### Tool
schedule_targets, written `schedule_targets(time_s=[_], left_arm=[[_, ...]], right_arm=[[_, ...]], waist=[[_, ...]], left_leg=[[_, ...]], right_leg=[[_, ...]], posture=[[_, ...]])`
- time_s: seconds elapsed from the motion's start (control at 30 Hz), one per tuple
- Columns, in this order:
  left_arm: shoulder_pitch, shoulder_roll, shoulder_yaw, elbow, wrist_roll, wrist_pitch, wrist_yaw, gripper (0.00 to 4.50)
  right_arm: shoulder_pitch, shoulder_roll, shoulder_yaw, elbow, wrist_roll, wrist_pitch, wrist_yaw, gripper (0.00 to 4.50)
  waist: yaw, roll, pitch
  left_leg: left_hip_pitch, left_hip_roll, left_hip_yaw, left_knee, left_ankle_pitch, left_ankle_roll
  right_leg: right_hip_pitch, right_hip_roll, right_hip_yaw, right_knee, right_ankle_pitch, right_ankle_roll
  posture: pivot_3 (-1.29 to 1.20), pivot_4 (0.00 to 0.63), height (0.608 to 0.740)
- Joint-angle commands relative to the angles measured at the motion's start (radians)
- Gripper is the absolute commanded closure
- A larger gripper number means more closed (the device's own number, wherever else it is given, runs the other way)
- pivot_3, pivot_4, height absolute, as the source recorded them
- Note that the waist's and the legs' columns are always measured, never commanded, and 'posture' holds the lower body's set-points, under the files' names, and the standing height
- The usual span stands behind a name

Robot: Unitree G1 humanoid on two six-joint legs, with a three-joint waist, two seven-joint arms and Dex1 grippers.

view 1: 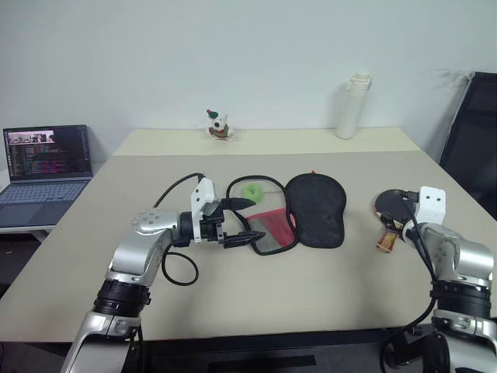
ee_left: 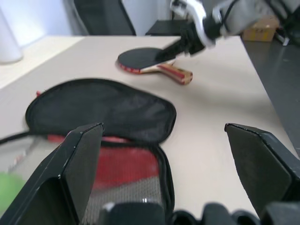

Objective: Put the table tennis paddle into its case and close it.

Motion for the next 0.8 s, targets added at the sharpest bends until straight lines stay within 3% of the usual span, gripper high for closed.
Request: schedule_targets(time_s=[0.03, 0.43, 0.8], left_arm=[[-0.040, -0.010, -0.005, 0.021, 0.004, -0.036, -0.013, 0.00], [-0.049, -0.013, -0.001, 0.055, 0.020, -0.070, -0.010, 0.00], [-0.048, -0.013, 0.000, 0.062, 0.025, -0.077, -0.002, 0.00]], right_arm=[[-0.008, 0.034, -0.012, -0.032, -0.039, -0.067, -0.097, 0.02], [-0.049, 0.150, -0.017, 0.043, -0.052, -0.098, -0.232, 0.02], [-0.098, 0.139, -0.033, 0.152, -0.044, -0.118, -0.247, 0.02]], waist=[[0.000, 0.000, 0.000], [0.000, 0.000, 0.000], [-0.002, 0.000, 0.000]], left_leg=[[0.000, 0.000, 0.000, 0.000, 0.000, 0.000], [0.000, 0.000, 0.000, 0.000, 0.000, 0.000], [0.000, 0.000, 0.000, 0.000, 0.000, 0.000]], right_leg=[[0.000, 0.000, 0.000, 0.000, 0.000, 0.000], [0.000, 0.000, 0.000, 0.000, 0.000, 0.000], [0.000, 0.000, 0.000, 0.000, 0.000, 0.000]], posture=[[0.00, 0.150, 0.740], [0.00, 0.150, 0.740], [0.00, 0.150, 0.740]])
